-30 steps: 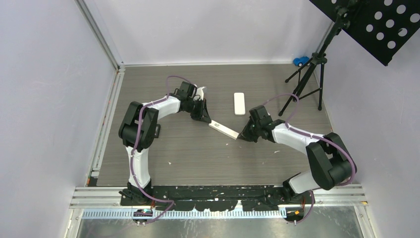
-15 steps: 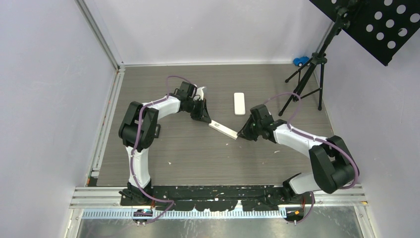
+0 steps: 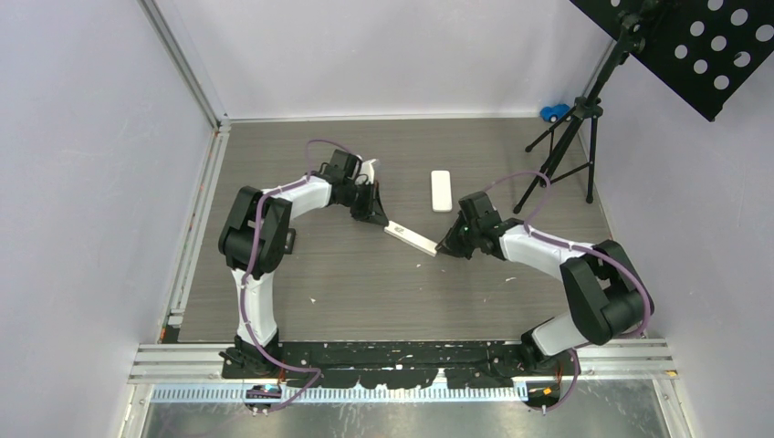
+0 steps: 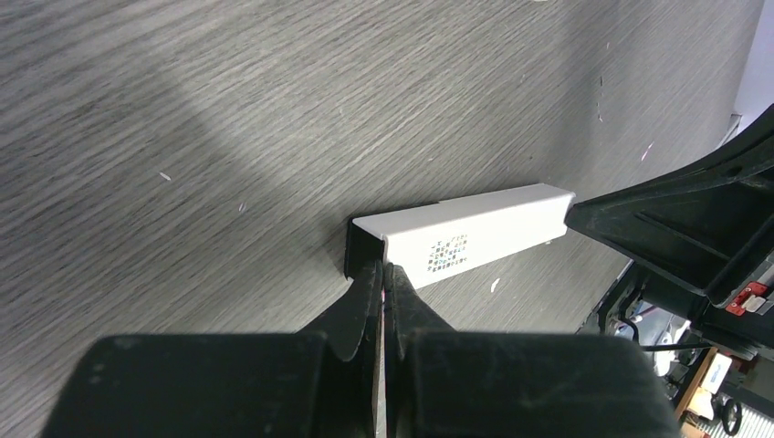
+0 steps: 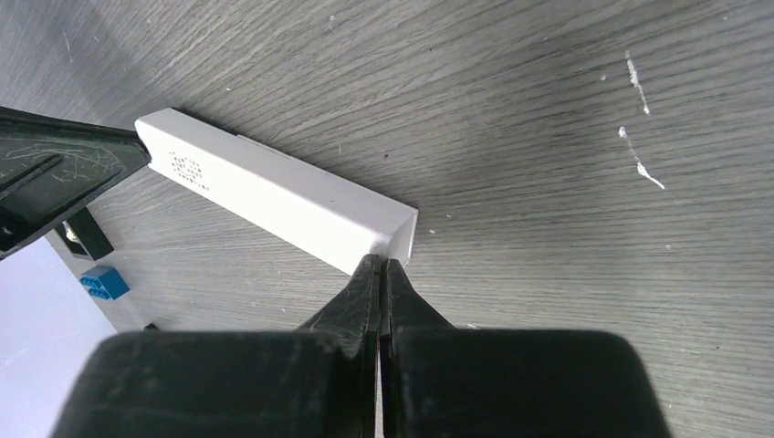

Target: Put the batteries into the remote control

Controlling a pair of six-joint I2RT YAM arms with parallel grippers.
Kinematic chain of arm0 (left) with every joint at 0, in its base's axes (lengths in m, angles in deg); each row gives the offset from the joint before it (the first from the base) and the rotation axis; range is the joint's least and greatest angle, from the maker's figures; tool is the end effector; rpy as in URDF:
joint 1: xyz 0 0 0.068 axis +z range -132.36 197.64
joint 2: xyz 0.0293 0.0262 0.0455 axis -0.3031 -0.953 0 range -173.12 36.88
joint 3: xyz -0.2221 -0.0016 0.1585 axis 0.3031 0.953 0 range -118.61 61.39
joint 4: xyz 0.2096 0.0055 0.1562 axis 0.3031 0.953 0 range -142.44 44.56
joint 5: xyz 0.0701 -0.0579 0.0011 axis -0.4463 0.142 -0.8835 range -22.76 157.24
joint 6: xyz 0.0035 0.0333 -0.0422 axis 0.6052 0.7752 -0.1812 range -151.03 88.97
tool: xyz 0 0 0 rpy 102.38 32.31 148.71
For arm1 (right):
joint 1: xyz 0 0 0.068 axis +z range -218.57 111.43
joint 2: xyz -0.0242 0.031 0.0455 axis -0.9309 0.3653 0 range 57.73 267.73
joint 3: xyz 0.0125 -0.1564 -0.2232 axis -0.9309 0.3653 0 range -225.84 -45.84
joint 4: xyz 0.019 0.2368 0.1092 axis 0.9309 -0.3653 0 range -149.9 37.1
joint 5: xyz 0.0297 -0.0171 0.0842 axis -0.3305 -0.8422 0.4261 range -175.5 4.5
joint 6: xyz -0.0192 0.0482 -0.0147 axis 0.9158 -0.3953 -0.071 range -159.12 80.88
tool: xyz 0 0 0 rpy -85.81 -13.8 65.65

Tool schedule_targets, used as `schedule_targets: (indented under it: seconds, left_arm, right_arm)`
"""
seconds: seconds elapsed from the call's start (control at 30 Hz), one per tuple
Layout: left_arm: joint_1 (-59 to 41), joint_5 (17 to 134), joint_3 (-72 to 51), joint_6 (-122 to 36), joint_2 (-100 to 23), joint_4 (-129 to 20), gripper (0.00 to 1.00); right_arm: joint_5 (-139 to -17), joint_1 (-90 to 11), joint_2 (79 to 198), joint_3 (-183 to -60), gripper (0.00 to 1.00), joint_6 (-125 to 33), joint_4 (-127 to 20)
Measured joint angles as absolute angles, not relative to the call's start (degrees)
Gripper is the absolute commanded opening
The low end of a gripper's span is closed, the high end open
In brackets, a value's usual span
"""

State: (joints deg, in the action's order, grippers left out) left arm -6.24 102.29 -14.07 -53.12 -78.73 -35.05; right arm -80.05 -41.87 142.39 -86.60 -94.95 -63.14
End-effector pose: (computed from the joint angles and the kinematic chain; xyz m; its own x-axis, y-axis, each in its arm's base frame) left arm 0.3715 -0.1871 0.1524 -0.9455 0.0820 -0.3151 0.2781 0.7065 -0.6508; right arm 0.2466 0.1278 0.1610 -0.8179 0.5105 -0.2653 0.3199 0.7868 0.5278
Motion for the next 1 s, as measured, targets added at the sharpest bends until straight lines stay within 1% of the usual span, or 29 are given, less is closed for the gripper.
schedule_targets:
  seconds: [0.43,0.47,0.53,0.6,0.67,0.73,0.77,0.83,0.87,0.93,1.0]
  left_arm:
    - [-4.2,102.2,-14.0,-54.9,-78.9,-35.9,0.00]
    - [-4.2,102.0,-14.1,-54.9,-78.9,-35.7,0.03]
    - [-4.3,101.5,-14.4,-54.9,-78.9,-35.4,0.14]
    - [-4.5,100.5,-14.8,-55.0,-78.9,-34.7,0.30]
    - [-4.8,98.2,-15.4,-54.9,-78.7,-33.5,0.44]
    - [-5.0,96.0,-15.7,-54.8,-78.6,-32.4,0.54]
    - [-5.1,94.8,-15.8,-54.7,-78.4,-31.7,0.58]
    - [-5.1,92.8,-16.1,-54.7,-77.8,-30.5,0.64]
    - [-5.1,91.5,-16.1,-54.8,-77.2,-30.0,0.69]
    - [-5.1,89.7,-16.1,-54.9,-75.3,-29.3,0.77]
    - [-5.1,87.9,-15.9,-55.2,-73.1,-29.3,0.86]
  right_arm:
    - [-79.1,-41.9,145.1,-86.6,0.01,-99.0,-57.7]
    - [-79.2,-41.9,145.1,-86.6,0.03,-99.1,-57.7]
    - [-79.7,-41.6,144.9,-86.6,0.08,-99.0,-57.7]
    - [-80.3,-41.3,144.4,-86.7,0.16,-98.2,-58.0]
    - [-80.8,-40.9,143.5,-86.9,0.26,-96.3,-58.8]
    - [-81.1,-40.7,141.6,-87.2,0.38,-94.0,-60.1]
    - [-81.2,-40.6,140.6,-87.5,0.44,-93.1,-60.7]
    - [-81.1,-40.6,138.3,-89.0,0.72,-89.6,-61.8]
    - [-80.9,-40.6,137.4,-89.9,0.80,-88.1,-61.9]
    - [-79.7,-40.6,136.3,-91.8,0.81,-83.8,-61.7]
    - [-78.3,-40.5,136.4,-93.7,0.83,-79.5,-61.3]
